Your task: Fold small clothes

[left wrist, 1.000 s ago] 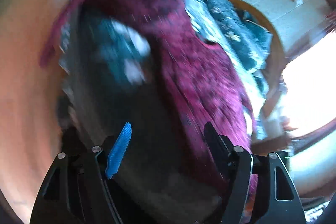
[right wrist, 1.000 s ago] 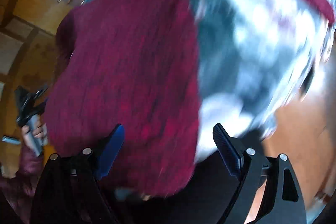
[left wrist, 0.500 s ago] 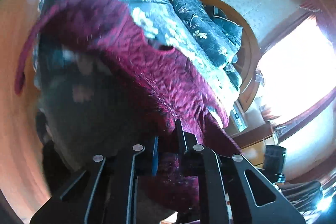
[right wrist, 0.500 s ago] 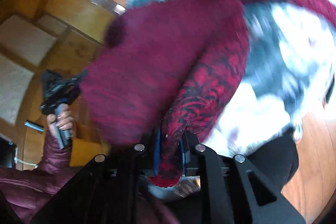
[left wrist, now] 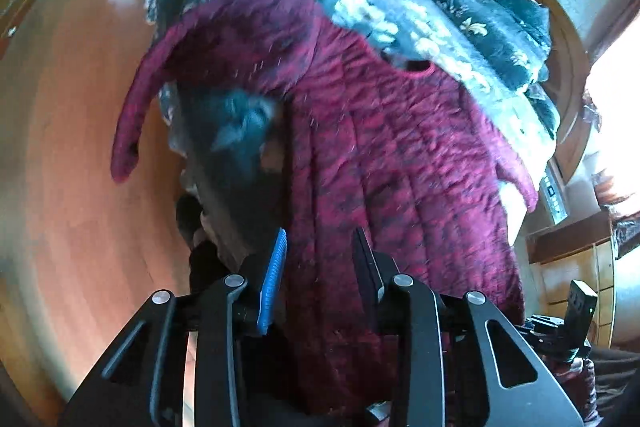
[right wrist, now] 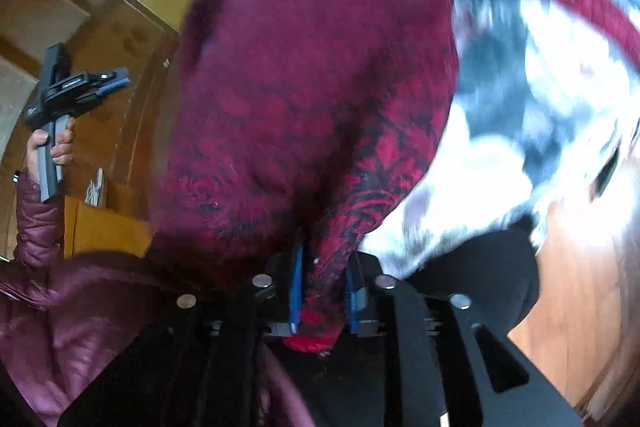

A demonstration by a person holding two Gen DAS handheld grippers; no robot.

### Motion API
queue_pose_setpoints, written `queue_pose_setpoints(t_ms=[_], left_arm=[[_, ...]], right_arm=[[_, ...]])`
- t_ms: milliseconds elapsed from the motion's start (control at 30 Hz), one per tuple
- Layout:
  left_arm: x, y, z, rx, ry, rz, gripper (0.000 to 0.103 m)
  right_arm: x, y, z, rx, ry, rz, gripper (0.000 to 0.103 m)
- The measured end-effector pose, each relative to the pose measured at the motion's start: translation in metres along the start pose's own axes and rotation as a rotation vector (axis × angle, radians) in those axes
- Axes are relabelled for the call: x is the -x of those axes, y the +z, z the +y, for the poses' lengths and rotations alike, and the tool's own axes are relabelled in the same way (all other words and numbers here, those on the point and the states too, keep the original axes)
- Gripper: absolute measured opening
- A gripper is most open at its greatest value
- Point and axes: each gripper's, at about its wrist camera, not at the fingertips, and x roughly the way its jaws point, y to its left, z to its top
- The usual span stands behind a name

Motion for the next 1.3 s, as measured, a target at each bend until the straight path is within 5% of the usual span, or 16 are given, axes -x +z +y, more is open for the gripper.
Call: queue_pose_setpoints(t_ms=[33, 133, 233, 400, 633, 800, 867, 933, 1067, 1200, 1300], left_arm=[[-0.007, -0.005, -0.002, -0.007, 0.001, -0.001, 0.032], [-0.022, -0.018, -0.014, -0.035, -0.019, -0.031, 0.032], [-0.037, -0.023, -0.040, -0.070, -0.071, -0.059, 0.032], [-0.059, -0.024, -0.095, -0.183, -0.081, -0.090, 0.032], [-0.087, -0.016, -0.115, -0.196, -0.075, -0.067, 0.032], [-0.100, -0.008, -0.111, -0.164, -0.055, -0.054, 0.032], [-0.103, -0.004, -0.111, -0.159, -0.053, -0.051, 0.032], [-0.107, 0.001, -0.114, -0.159, -0.054, -0.049, 0.032], [-0.119, 0.008, -0.126, -0.184, -0.058, -0.033, 0.032], [-0.140, 0.011, -0.138, -0.224, 0.004, -0.006, 0.032], [-0.139, 0.012, -0.139, -0.222, -0.013, -0.009, 0.044]], right_arm=[[-0.001, 0.002, -0.005, -0.024, 0.005, -0.002, 0.049], [0.012, 0.015, -0.020, -0.090, 0.023, -0.089, 0.051], [0.033, 0.041, -0.052, -0.252, 0.065, -0.239, 0.063], [0.058, 0.077, -0.140, -0.629, 0.128, -0.512, 0.063], [0.064, 0.121, -0.236, -1.037, 0.203, -0.741, 0.058], [0.057, 0.140, -0.277, -1.178, 0.201, -0.790, 0.046], [0.061, 0.149, -0.284, -1.158, 0.178, -0.772, 0.021], [0.079, 0.156, -0.278, -1.089, 0.107, -0.763, 0.015], [0.126, 0.160, -0.271, -0.945, -0.152, -0.807, 0.012], [0.101, 0.159, -0.299, -0.979, -0.240, -0.680, 0.012], [0.089, 0.147, -0.304, -0.987, -0.226, -0.671, 0.014]])
